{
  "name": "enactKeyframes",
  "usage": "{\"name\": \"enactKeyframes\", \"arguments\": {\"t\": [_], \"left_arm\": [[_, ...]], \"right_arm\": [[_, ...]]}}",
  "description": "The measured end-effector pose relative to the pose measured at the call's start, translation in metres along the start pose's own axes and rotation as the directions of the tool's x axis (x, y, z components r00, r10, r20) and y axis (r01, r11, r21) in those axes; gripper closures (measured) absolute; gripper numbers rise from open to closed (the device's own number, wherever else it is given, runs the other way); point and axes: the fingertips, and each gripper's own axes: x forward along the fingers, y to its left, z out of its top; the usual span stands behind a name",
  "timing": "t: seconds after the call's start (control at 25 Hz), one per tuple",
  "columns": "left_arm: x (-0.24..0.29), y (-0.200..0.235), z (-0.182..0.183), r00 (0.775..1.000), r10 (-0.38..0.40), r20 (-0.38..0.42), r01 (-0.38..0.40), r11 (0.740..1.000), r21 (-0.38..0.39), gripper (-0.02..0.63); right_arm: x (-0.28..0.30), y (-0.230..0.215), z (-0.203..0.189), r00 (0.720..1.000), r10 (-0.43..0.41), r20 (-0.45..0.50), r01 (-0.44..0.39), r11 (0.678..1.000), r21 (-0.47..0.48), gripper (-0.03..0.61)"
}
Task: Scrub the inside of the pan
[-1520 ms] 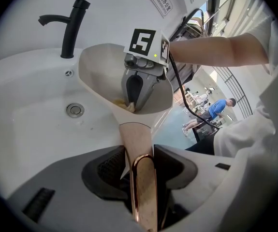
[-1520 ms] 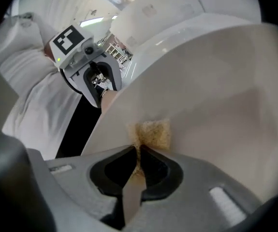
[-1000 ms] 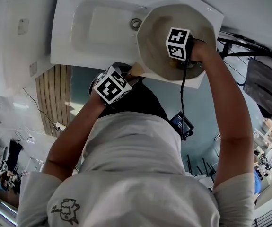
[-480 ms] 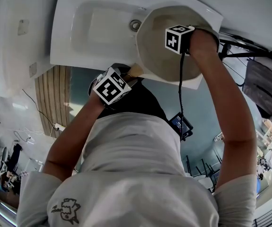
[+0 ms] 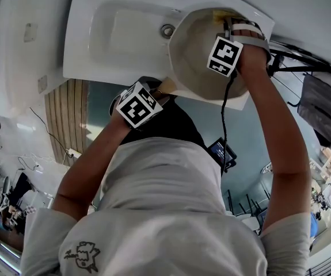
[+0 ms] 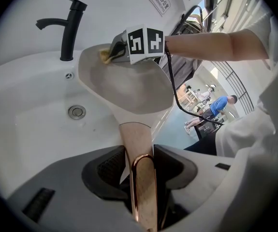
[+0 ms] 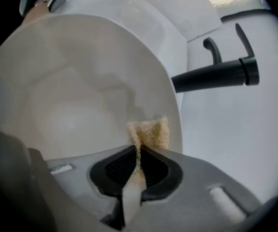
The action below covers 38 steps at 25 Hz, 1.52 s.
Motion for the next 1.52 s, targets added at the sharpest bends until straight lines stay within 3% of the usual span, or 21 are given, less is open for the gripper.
{"name": "enactKeyframes", "arguments": {"t": [0.16,0.28,0.48,0.6,0.68,0.84,1.0,1.12,1.2,1.28,1.36,1.44,1.52], "left_arm": [[0.0,0.001,0.0,1.0,0.001,-0.005,-0.001,1.0,0.0,0.431],[0.0,0.001,0.0,1.0,0.003,-0.008,-0.003,1.0,0.0,0.431],[0.0,0.002,0.0,1.0,0.005,-0.01,-0.005,1.0,0.002,0.431],[0.0,0.002,-0.001,1.0,0.008,-0.012,-0.008,1.0,0.004,0.431],[-0.001,0.002,-0.001,1.0,0.007,-0.013,-0.007,1.0,0.006,0.431],[-0.001,0.001,-0.001,1.0,0.006,-0.008,-0.006,1.0,0.004,0.431],[0.0,0.0,-0.001,1.0,0.001,-0.012,-0.001,1.0,0.003,0.431],[-0.001,0.0,-0.001,1.0,0.004,-0.01,-0.004,1.0,0.002,0.431],[-0.001,-0.001,-0.001,1.0,0.005,-0.007,-0.005,1.0,0.002,0.431],[-0.001,-0.001,-0.001,1.0,0.005,-0.005,-0.005,1.0,0.003,0.431],[-0.001,-0.002,-0.001,1.0,0.001,-0.002,-0.001,1.0,0.002,0.431],[-0.002,-0.003,0.0,1.0,-0.008,0.0,0.008,1.0,0.003,0.431],[-0.002,-0.003,0.001,1.0,-0.011,0.0,0.011,1.0,0.006,0.431]], "right_arm": [[0.0,0.0,0.034,0.99,-0.017,0.141,0.016,1.0,0.008,0.551],[-0.001,0.017,0.065,0.957,0.084,0.279,-0.108,0.992,0.071,0.551],[-0.024,0.053,0.113,0.832,0.259,0.49,-0.354,0.929,0.11,0.551],[-0.042,0.078,0.129,0.732,0.354,0.582,-0.495,0.864,0.097,0.551],[-0.056,0.091,0.135,0.639,0.434,0.635,-0.626,0.773,0.102,0.55],[-0.082,0.126,0.134,0.434,0.604,0.668,-0.834,0.55,0.044,0.55],[-0.101,0.161,0.114,0.242,0.767,0.594,-0.959,0.283,0.025,0.551],[-0.106,0.18,0.089,0.146,0.851,0.504,-0.989,0.118,0.087,0.551],[-0.109,0.191,0.069,0.103,0.904,0.415,-0.989,0.048,0.142,0.551],[-0.109,0.198,0.048,0.088,0.946,0.311,-0.98,0.025,0.199,0.552],[-0.106,0.201,0.029,0.1,0.973,0.21,-0.968,0.047,0.245,0.552],[-0.102,0.201,0.009,0.134,0.986,0.1,-0.954,0.101,0.283,0.552],[-0.096,0.196,-0.013,0.182,0.983,-0.023,-0.929,0.179,0.324,0.552]]}}
